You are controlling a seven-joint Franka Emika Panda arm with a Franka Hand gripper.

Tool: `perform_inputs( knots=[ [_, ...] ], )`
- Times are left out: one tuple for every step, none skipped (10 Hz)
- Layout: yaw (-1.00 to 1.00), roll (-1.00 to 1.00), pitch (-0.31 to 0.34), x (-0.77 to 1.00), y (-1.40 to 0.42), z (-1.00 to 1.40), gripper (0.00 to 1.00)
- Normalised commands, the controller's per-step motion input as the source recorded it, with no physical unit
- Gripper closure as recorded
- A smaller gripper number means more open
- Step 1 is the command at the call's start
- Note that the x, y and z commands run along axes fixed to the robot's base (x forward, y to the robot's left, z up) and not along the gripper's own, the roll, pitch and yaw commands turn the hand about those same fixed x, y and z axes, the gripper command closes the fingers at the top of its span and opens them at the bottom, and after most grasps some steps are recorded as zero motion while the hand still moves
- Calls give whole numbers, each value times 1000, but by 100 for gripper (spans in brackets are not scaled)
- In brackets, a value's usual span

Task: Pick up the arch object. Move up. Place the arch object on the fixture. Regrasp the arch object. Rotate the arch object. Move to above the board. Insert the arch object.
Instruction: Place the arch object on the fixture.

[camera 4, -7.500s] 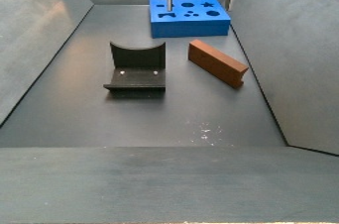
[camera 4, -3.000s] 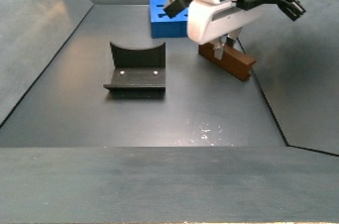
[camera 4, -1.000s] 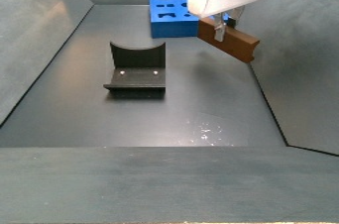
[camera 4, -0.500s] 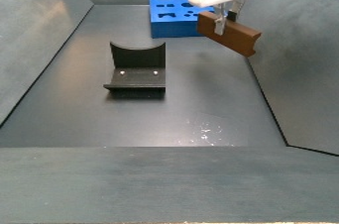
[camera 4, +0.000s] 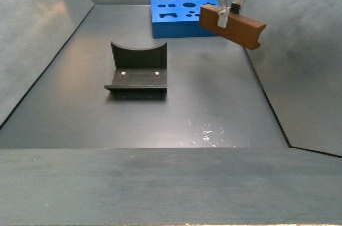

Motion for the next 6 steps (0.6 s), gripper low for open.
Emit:
perform_inputs(
  knots=[
    [-19, -168, 62, -45, -5, 1000, 100],
    [-19, -155, 59, -47, -4, 1000, 100],
    [-16, -150, 56, -46, -9, 996, 100],
    [-16, -144, 56, -46, -7, 962, 100],
    [-15, -138, 53, -40, -9, 866, 100],
    [-16, -135, 54, -38, -6, 823, 100]
  ],
)
